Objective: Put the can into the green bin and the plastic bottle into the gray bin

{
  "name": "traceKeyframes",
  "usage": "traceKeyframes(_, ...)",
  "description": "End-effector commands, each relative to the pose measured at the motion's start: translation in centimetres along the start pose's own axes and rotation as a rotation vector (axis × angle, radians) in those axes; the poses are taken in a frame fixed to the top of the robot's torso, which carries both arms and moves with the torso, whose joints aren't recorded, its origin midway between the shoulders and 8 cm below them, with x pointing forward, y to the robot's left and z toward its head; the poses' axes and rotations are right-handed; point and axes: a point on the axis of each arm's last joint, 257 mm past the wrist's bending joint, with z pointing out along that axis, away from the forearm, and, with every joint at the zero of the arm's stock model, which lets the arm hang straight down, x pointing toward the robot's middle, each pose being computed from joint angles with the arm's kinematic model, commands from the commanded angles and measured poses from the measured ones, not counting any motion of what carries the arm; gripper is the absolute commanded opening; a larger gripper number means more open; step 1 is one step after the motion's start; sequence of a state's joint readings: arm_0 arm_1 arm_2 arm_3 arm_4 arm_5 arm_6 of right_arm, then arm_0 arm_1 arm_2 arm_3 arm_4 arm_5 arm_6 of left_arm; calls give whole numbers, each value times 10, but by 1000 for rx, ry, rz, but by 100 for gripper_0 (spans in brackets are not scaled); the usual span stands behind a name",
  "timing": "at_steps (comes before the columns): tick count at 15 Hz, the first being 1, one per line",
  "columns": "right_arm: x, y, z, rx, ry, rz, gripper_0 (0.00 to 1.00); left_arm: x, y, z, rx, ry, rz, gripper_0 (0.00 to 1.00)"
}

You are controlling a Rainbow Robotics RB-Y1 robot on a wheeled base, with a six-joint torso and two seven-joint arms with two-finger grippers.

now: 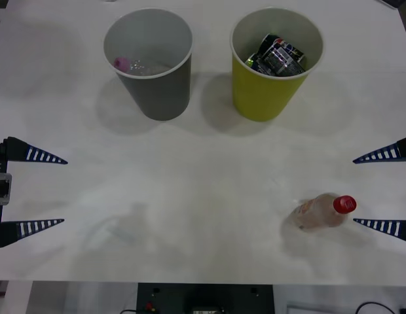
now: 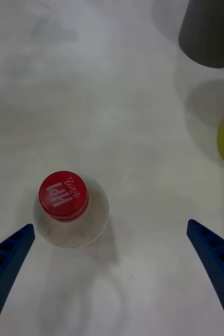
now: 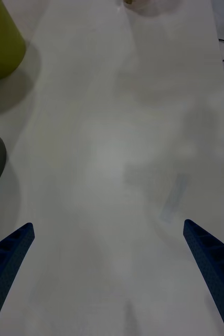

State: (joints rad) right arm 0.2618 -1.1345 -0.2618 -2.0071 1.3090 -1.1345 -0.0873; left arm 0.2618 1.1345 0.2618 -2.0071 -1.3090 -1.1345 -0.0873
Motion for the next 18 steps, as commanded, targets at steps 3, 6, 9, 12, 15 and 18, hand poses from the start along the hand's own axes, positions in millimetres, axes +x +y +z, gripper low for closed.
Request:
traceKeyframes(3, 4, 8, 0, -19, 6, 14, 100, 0, 0, 0, 0, 0, 0, 98)
traceKeyframes(6, 5, 8, -2, -29, 15, 2, 100, 0, 0, 0, 0, 0, 0, 98)
traceKeyframes(9, 11, 12, -3, -45, 20, 1, 100, 0, 0, 0, 0, 0, 0, 98)
traceKeyframes(12, 16, 18, -7, -73, 19, -7, 100, 0, 0, 0, 0, 0, 0, 98)
traceKeyframes(15, 23, 18, -7, -59, -5, -59, 100, 0, 0, 0, 0, 0, 0, 98)
traceKeyframes(18, 34, 20, -8, -41, -35, -84, 100, 0, 0, 0, 0, 0, 0, 98)
